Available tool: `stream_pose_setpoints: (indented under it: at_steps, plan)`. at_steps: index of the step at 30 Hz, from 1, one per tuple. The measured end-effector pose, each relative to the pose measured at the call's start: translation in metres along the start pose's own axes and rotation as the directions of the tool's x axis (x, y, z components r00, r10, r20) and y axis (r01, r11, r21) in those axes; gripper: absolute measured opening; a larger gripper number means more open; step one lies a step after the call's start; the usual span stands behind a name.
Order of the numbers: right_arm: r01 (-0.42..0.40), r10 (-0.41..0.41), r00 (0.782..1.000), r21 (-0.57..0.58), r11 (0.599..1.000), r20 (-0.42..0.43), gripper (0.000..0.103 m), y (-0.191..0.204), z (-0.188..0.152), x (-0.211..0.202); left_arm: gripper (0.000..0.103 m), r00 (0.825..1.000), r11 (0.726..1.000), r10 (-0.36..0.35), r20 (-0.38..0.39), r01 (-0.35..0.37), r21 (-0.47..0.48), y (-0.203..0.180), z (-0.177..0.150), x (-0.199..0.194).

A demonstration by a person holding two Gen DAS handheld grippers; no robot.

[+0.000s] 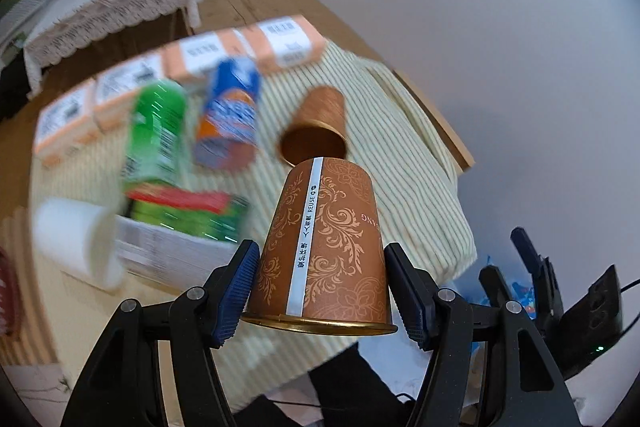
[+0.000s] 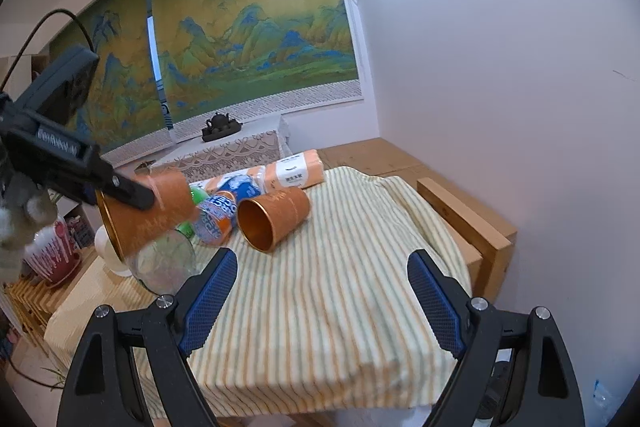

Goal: Flip cup upside down
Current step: 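Lift the brown cup with the left gripper, lay it on its side, release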

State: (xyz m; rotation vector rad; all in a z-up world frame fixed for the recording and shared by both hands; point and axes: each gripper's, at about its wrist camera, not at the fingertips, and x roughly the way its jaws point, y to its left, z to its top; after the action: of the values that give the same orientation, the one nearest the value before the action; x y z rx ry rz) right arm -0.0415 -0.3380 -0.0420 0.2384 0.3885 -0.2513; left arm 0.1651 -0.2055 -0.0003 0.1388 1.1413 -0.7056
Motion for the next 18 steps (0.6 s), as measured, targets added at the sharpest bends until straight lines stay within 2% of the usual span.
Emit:
stream_pose_setpoints:
  at_steps: [4,10,18]
  plan:
    - [0.023,-0.022,1.0,0.003,1.0,-0.008,0.084,-0.012,-0.002,-0.006,0.068,0.999,1.0,-0.018,-0.038,0.017,-0.017,-0.015,-0.013,0.031]
    - [0.049,-0.049,0.999,0.01,0.999,-0.008,0.084,-0.026,-0.005,-0.012,0.068,0.997,0.999,0.002,-0.083,-0.006,-0.049,-0.024,-0.022,0.068]
    - [0.04,-0.04,0.999,0.022,0.999,-0.03,0.084,-0.031,-0.008,-0.011,0.068,0.995,0.997,0.025,-0.092,-0.031,-0.064,-0.013,-0.022,0.08]
